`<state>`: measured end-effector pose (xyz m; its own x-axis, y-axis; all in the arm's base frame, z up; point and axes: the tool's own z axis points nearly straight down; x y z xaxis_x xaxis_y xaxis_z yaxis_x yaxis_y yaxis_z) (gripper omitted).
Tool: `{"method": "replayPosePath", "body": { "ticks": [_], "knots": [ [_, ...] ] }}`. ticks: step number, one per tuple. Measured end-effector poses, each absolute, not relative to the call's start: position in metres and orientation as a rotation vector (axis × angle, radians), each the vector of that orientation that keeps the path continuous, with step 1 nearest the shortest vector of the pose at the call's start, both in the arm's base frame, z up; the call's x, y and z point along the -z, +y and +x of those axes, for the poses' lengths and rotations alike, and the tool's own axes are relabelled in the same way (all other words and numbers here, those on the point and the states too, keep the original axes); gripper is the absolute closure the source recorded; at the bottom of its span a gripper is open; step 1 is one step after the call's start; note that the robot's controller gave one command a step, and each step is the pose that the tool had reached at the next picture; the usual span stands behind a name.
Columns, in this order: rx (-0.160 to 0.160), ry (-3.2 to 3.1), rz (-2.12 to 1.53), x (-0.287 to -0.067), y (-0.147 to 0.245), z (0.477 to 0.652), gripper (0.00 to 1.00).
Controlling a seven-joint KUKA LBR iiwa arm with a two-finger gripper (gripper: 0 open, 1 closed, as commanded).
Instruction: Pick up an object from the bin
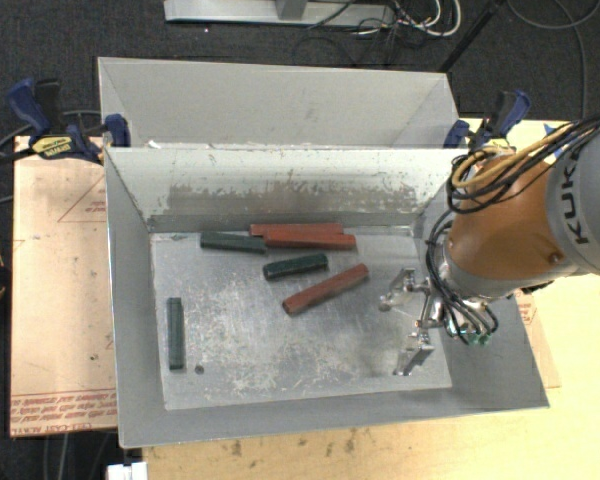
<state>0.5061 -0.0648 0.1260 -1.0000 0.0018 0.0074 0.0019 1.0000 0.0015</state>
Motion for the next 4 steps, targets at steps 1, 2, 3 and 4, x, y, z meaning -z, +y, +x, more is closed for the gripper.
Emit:
{"method": "replayPosePath", "body": {
  "ticks": [1,2,3,4],
  "knots": [
    [0.001,-3.141,0.0,-0.13,-0.065,0.508,0.0],
    [0.0,-3.145,0.077,-0.106,-0.031,0.543,0.0],
    [0.004,-3.143,0.111,-0.096,-0.013,0.556,0.0],
    [-0.009,-3.15,0.461,-0.086,0.023,0.628,1.0]
  ]
}}
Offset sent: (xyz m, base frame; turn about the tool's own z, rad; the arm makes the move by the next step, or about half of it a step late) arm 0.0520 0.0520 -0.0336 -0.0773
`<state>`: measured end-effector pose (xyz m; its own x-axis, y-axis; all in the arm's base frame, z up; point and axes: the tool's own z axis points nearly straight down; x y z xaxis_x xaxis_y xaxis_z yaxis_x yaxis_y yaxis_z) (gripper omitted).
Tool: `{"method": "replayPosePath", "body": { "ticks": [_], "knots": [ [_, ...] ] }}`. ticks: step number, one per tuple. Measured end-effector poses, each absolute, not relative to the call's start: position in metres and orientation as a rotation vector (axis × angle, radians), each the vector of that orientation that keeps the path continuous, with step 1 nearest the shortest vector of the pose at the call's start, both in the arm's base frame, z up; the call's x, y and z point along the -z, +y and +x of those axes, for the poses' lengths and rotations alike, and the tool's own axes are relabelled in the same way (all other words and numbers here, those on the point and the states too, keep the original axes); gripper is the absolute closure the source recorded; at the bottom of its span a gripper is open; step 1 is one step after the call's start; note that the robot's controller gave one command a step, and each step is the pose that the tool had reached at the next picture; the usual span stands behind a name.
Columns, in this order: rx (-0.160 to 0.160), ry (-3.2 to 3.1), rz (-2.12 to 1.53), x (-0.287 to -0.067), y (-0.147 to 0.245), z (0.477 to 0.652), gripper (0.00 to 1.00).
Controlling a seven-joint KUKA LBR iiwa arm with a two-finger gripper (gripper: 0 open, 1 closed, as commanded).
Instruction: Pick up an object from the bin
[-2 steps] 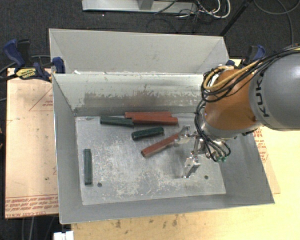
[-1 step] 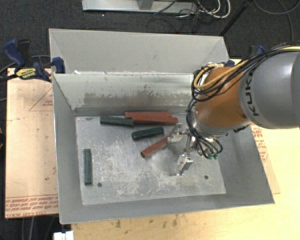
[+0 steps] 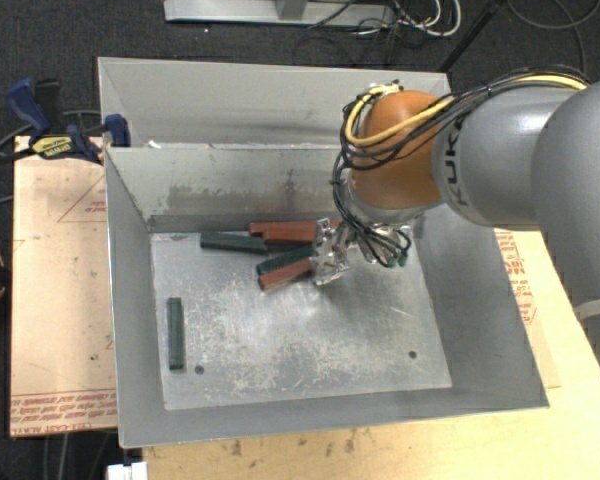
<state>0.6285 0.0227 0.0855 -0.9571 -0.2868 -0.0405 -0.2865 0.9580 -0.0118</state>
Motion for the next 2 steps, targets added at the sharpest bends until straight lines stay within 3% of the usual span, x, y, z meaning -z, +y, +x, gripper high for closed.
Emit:
{"method": "replayPosePath", "body": {
  "ticks": [1,2],
  "knots": [
    [0.006,3.096,-0.457,-0.0816,0.0226,0.6219,0.0],
    [0.006,3.096,-0.457,-0.0817,0.0226,0.622,0.0]
  ]
}}
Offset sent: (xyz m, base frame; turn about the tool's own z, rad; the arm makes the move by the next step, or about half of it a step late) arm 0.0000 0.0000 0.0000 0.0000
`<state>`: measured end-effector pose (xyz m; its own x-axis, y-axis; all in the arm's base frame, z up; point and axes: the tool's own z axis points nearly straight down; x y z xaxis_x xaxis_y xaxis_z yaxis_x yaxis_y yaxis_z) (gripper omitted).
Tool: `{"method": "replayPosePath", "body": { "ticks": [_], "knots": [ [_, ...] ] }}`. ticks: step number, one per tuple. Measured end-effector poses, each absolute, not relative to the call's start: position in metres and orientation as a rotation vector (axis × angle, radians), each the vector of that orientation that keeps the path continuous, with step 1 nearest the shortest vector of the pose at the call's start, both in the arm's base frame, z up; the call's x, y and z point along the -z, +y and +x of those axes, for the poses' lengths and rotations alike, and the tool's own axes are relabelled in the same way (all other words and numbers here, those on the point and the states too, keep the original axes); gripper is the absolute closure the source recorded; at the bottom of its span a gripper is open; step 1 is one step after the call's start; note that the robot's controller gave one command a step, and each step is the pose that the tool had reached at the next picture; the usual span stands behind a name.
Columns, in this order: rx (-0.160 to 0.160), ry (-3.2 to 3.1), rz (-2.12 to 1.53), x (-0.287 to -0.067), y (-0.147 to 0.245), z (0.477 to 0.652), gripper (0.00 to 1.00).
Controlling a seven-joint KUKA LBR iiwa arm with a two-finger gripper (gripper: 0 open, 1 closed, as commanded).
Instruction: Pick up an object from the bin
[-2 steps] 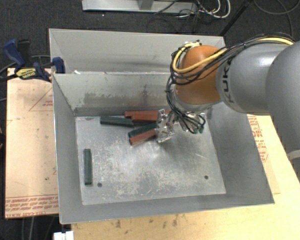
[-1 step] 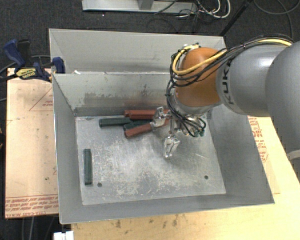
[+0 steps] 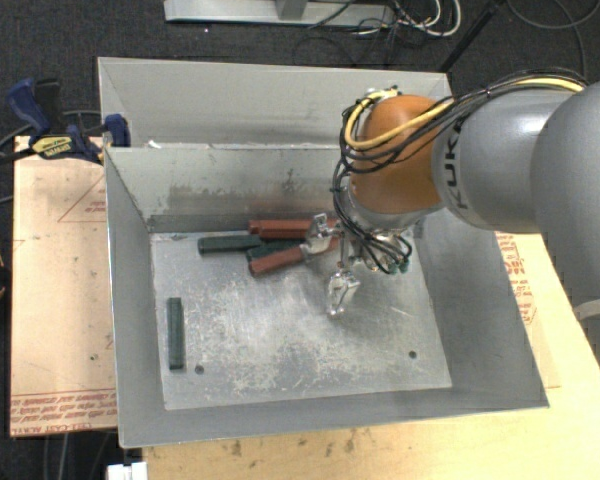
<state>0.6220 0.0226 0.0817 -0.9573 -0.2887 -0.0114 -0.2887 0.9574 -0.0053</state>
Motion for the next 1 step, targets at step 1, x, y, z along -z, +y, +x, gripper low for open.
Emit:
{"method": "replayPosePath", "body": {
  "ticks": [1],
  "knots": [
    [0.005,3.121,-0.457,-0.1009,0.0565,0.6311,0.0]
  ]
}}
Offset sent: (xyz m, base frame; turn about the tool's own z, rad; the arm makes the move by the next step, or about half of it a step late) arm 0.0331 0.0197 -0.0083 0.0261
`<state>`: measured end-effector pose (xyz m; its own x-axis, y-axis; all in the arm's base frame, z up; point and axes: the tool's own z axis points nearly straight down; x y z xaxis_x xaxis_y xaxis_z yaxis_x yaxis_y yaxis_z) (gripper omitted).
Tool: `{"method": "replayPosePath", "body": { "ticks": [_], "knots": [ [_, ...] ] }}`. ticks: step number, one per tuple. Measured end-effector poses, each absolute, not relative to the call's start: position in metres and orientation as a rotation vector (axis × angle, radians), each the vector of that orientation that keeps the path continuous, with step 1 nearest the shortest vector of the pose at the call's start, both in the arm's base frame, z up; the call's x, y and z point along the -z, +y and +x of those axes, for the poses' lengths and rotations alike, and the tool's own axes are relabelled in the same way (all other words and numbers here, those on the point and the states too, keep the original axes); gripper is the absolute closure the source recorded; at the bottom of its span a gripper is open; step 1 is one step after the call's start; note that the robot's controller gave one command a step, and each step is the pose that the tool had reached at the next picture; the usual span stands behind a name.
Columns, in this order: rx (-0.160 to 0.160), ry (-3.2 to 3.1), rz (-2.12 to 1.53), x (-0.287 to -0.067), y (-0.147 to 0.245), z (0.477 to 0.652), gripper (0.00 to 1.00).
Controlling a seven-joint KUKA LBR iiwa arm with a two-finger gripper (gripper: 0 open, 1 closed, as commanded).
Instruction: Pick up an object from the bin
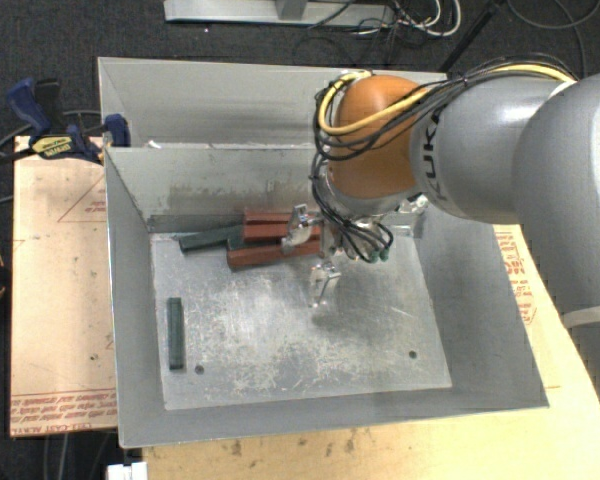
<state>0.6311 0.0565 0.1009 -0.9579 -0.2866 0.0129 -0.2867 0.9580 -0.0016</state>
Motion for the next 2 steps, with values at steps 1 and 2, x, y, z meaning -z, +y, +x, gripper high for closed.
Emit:
{"method": "replayPosePath", "body": {
  "ticks": [1,2],
  "knots": [
    [0.007,-3.121,0.457,-0.117,0.082,0.645,0.0],
    [0.009,-3.153,0.138,-0.109,0.133,0.658,1.0]
  ]
}}
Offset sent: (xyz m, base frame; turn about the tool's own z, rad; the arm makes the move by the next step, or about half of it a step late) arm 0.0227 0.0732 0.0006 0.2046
